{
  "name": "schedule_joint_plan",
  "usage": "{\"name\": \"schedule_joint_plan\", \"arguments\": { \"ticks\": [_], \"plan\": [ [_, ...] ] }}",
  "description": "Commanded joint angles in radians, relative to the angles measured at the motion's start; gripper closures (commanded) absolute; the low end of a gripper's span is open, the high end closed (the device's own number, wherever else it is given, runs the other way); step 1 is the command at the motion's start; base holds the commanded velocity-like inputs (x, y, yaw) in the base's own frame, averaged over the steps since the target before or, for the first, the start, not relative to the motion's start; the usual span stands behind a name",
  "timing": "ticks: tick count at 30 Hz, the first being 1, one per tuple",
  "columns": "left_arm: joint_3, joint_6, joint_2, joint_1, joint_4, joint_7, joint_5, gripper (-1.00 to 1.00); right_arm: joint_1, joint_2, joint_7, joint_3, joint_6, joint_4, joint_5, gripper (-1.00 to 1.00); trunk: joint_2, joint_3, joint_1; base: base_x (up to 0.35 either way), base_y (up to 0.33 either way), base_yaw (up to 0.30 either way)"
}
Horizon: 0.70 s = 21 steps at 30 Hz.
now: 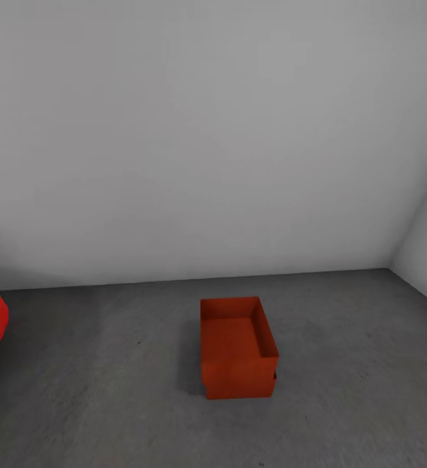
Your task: Move the two storage containers from the living room to the garage. In the garage, place one container on the floor and stack the other container on top of it (either order is fine).
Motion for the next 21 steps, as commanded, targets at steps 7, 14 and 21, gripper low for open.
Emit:
{"name": "schedule_joint_plan", "arguments": {
  "ticks": [7, 14, 21],
  "plan": [
    [0.003, 0.002, 0.019, 0.029, 0.003, -0.001, 0.020, -1.00, 0.014, 0.002, -0.007, 0.006, -0.004, 0.003, 0.007, -1.00, -0.001, 0.010, 0.000, 0.000, 0.000, 0.000],
    [0.000, -0.005, 0.036, 0.041, 0.002, 0.000, 0.129, -1.00, 0.024, 0.002, -0.008, 0.006, -0.004, 0.003, 0.006, -1.00, -0.001, 0.022, 0.000, 0.000, 0.000, 0.000],
    [-0.007, -0.008, 0.041, 0.042, -0.004, 0.000, 0.134, -1.00, 0.025, 0.002, -0.007, 0.006, -0.004, 0.003, 0.005, -1.00, -0.001, 0.033, 0.000, 0.000, 0.000, 0.000]
  ]
}}
